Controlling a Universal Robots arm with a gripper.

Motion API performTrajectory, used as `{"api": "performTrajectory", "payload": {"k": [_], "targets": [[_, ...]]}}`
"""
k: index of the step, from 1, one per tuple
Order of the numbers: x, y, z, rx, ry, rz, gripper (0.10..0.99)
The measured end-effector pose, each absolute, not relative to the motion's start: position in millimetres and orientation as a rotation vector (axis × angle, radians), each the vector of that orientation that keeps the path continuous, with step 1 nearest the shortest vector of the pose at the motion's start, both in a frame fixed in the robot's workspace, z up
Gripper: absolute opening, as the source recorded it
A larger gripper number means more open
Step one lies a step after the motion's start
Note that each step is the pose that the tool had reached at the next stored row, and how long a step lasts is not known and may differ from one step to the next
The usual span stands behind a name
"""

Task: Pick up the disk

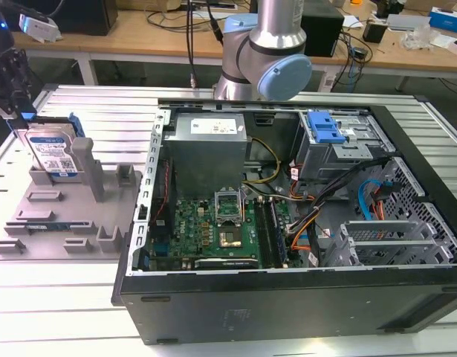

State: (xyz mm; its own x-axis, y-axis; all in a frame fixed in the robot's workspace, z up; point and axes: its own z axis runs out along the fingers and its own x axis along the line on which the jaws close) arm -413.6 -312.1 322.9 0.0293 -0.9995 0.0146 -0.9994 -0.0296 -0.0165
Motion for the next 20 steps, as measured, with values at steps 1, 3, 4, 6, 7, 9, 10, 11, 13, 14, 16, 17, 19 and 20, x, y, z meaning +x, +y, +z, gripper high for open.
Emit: {"api": "performTrajectory", "payload": {"k": [1,3,4,6,7,9,10,11,13,14,16,17,19,20], "targets": [[-414,-312,322,-2.253,2.187,-0.035,0.451],[-414,-312,321,-2.253,2.188,-0.035,0.451],[-414,-312,320,-2.253,2.188,-0.036,0.451],[-414,-312,319,-2.253,2.188,-0.036,0.451],[-414,-312,318,-2.253,2.188,-0.036,0.451],[-414,-312,317,-2.253,2.188,-0.036,0.451],[-414,-312,316,-2.253,2.188,-0.036,0.451],[-414,-312,315,-2.253,2.188,-0.036,0.451],[-414,-312,313,-2.253,2.188,-0.036,0.451],[-413,-312,313,-2.253,2.188,-0.036,0.451],[-413,-312,311,-2.253,2.188,-0.036,0.451],[-413,-312,310,-2.253,2.188,-0.036,0.451],[-413,-312,310,-2.253,2.188,-0.036,0.451],[-413,-312,310,-2.253,2.188,-0.036,0.451]]}}
